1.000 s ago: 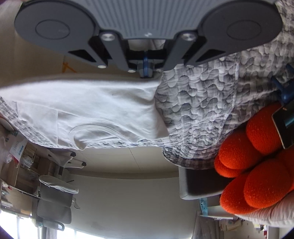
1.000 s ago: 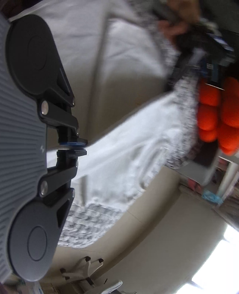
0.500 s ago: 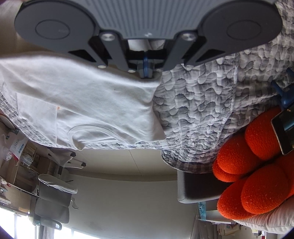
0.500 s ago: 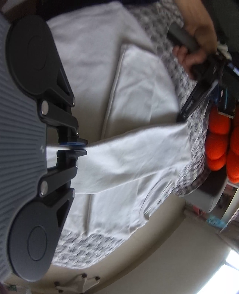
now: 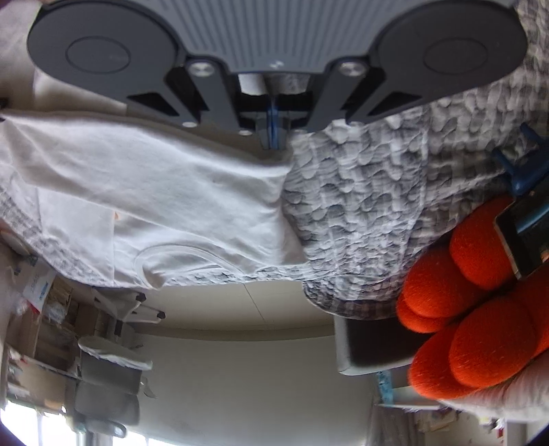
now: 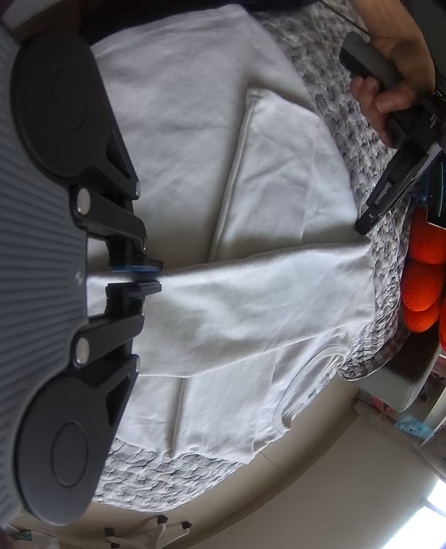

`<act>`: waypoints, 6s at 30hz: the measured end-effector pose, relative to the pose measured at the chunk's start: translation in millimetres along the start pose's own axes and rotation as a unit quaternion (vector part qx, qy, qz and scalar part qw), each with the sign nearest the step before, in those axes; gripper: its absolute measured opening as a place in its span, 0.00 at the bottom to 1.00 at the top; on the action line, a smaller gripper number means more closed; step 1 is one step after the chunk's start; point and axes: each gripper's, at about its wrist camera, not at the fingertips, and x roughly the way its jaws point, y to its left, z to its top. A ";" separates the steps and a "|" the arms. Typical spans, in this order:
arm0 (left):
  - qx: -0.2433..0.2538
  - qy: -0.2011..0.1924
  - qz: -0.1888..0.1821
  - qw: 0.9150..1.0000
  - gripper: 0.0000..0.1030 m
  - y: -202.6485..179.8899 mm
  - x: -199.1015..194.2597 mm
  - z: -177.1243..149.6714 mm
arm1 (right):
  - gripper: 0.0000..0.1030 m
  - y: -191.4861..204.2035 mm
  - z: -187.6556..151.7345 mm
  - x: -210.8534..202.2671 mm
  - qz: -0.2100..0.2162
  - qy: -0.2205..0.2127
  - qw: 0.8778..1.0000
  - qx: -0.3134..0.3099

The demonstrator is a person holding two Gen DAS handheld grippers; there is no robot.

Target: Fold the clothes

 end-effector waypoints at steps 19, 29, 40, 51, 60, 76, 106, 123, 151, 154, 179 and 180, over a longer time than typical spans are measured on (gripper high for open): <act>-0.081 -0.012 -0.010 0.997 0.27 -1.0 24.2 14.4 | 0.11 -25.8 3.8 -15.3 0.030 -0.044 0.996 0.065; -0.047 -0.024 0.031 0.998 0.24 -9.3 16.5 15.8 | 0.13 -48.7 -8.9 -3.9 -0.018 -0.013 0.994 0.105; -0.014 -0.007 0.054 0.998 0.24 -19.5 25.1 12.6 | 0.23 -64.3 -24.1 1.7 -0.025 0.015 0.992 0.122; -0.024 -0.008 0.050 0.998 0.24 -16.2 22.1 13.6 | 0.17 -89.2 -42.2 -14.8 -0.014 0.002 0.984 0.177; -0.008 -0.007 0.057 0.998 0.24 -20.8 25.6 12.3 | 0.32 -88.2 -54.2 -14.9 0.013 0.014 0.983 0.185; 0.030 -0.007 0.051 0.998 0.24 -24.1 15.2 10.8 | 0.05 -83.5 -58.2 -26.0 -0.015 0.018 0.985 0.171; -0.023 -0.022 0.050 0.998 0.25 -22.2 16.7 18.8 | 0.14 -42.6 -23.1 -6.8 0.007 0.006 0.996 0.089; -0.007 -0.002 0.070 0.998 0.25 -29.2 26.5 14.8 | 0.14 -44.3 -19.6 -5.2 -0.009 -0.003 0.995 0.099; 0.007 -0.001 0.077 0.997 0.25 -32.1 28.7 13.9 | 0.16 -42.3 -16.9 -5.7 -0.013 -0.004 0.995 0.095; 0.009 -0.001 0.078 0.997 0.25 -32.7 28.6 13.9 | 0.16 -42.3 -16.9 -5.5 -0.013 -0.003 0.995 0.096; 0.008 -0.003 0.088 0.996 0.29 -33.3 27.0 15.1 | 0.16 -44.5 -15.4 -0.5 -0.005 0.004 0.994 0.107; 0.007 -0.003 0.088 0.996 0.29 -33.0 26.7 15.3 | 0.16 -43.4 -16.5 1.2 -0.007 0.008 0.995 0.103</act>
